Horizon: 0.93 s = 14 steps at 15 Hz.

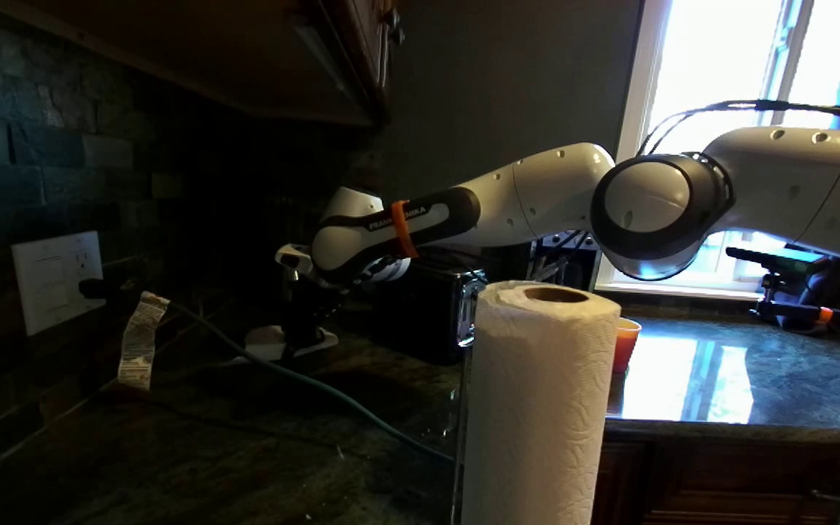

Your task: Pick up the napkin and wipe the counter

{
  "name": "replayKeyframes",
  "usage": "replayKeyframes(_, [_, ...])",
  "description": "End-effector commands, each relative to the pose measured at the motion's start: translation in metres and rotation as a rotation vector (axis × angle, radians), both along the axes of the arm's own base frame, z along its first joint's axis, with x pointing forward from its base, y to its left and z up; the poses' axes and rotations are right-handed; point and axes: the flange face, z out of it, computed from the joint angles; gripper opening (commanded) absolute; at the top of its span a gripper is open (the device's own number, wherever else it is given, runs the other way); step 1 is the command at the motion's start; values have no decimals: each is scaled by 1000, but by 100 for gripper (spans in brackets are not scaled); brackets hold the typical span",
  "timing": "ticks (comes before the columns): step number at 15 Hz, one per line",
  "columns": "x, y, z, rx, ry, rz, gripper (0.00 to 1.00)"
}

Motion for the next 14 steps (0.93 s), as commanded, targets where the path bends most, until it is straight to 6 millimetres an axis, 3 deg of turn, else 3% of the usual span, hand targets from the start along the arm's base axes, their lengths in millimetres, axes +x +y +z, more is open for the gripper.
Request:
replayKeyframes(1, [0, -3, -5, 26, 54, 7, 0])
replayKeyframes(14, [-2, -22, -2, 225, 278, -109, 0])
